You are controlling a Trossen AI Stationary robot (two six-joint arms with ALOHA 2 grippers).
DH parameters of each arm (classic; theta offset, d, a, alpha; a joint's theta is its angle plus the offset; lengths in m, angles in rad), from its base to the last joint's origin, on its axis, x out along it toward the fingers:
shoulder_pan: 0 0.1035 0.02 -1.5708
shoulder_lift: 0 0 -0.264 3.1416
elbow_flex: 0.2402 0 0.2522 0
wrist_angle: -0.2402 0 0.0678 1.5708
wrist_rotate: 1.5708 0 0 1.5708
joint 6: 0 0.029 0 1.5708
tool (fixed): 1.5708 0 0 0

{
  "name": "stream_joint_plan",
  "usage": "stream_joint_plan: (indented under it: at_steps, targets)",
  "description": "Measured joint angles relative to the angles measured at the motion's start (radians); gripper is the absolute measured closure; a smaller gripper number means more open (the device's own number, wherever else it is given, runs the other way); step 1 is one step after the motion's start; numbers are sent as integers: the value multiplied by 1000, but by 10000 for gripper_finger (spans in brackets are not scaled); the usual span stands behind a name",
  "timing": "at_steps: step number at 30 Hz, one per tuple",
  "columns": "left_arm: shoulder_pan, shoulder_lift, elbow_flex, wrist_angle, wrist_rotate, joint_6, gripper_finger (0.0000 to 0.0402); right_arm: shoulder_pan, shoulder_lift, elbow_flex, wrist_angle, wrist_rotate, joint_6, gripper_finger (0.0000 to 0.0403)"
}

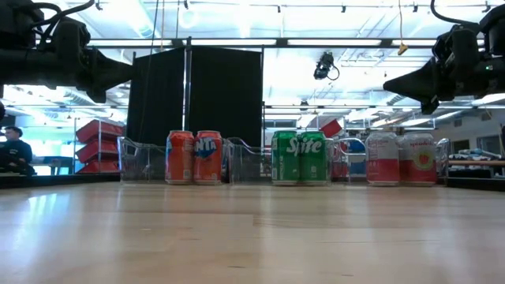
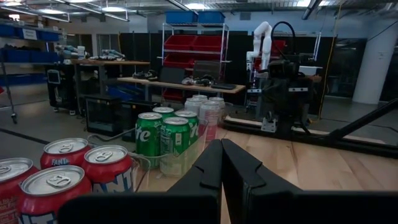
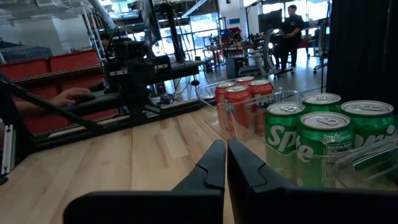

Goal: Sort soda cans
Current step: Return to Home Position

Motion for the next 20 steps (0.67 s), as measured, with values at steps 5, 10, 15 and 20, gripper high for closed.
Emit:
stream_joint_plan:
  at_steps: [5, 10, 15, 20]
  targets:
    - [0, 0, 0, 0, 0, 0, 394, 0, 0, 0, 0, 0, 0, 401]
    - [0, 0, 0, 0, 0, 0, 394, 0, 0, 0, 0, 0, 0, 399]
    - [0, 0, 0, 0, 0, 0, 394, 0, 0, 0, 0, 0, 0, 399]
    - [0, 0, 0, 0, 0, 0, 394, 0, 0, 0, 0, 0, 0, 402]
